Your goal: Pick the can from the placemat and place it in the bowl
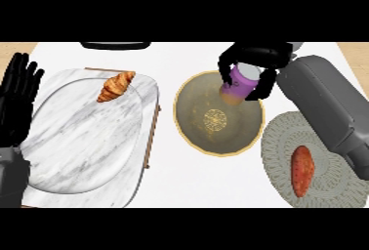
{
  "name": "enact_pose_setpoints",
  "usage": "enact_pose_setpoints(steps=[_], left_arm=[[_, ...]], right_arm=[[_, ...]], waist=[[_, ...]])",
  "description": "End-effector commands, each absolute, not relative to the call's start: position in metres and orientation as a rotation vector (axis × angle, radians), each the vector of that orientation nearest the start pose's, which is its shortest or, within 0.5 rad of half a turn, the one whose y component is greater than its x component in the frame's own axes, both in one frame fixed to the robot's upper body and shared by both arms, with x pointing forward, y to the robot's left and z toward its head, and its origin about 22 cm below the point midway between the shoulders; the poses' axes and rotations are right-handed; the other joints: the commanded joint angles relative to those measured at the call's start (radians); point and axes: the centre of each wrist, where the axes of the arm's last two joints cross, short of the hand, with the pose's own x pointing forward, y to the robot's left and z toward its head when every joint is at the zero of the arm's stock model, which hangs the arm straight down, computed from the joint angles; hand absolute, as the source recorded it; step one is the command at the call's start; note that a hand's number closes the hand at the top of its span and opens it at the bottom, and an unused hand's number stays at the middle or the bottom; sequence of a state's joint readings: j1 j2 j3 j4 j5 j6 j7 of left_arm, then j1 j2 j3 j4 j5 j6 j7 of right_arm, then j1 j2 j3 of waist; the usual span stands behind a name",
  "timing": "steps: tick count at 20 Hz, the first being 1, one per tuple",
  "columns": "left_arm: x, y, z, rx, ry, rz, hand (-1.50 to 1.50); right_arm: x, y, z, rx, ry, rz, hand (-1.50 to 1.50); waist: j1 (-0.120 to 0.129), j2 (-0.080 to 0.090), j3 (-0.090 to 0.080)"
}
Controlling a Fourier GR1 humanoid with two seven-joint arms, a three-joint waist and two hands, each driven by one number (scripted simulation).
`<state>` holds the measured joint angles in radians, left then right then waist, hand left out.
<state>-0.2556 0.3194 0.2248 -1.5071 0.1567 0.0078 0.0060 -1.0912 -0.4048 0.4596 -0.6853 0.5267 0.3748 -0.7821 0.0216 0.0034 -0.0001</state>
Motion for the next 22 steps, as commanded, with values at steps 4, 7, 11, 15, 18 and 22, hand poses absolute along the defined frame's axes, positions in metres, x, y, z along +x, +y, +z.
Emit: enact_pose_setpoints(steps=[4,7,11,15,18,22], left_arm=[[0.299,0.321,0.087,0.212,-1.788,0.016,0.00],[0.303,0.335,0.083,0.238,-1.803,0.024,0.00],[0.297,0.329,0.081,0.237,-1.785,0.018,0.00],[0.299,0.316,0.079,0.214,-1.787,0.008,0.00],[0.306,0.310,0.084,0.211,-1.819,0.007,0.00],[0.304,0.317,0.087,0.190,-1.810,-0.009,0.00]], right_arm=[[0.440,-0.155,0.099,0.211,-1.617,1.729,-1.50],[0.436,-0.151,0.078,0.352,-1.603,1.628,-1.50],[0.430,-0.152,0.057,0.477,-1.682,1.420,-1.50],[0.449,-0.145,0.096,0.482,-1.813,1.157,-1.50],[0.461,-0.169,0.108,0.437,-1.813,1.042,-1.50],[0.472,-0.225,0.139,0.342,-1.820,0.880,-1.50]], waist=[[-0.006,0.000,0.000],[-0.006,0.006,0.000],[-0.005,0.003,0.001],[0.001,0.003,0.001],[0.020,0.014,0.001],[0.033,0.019,0.001]])
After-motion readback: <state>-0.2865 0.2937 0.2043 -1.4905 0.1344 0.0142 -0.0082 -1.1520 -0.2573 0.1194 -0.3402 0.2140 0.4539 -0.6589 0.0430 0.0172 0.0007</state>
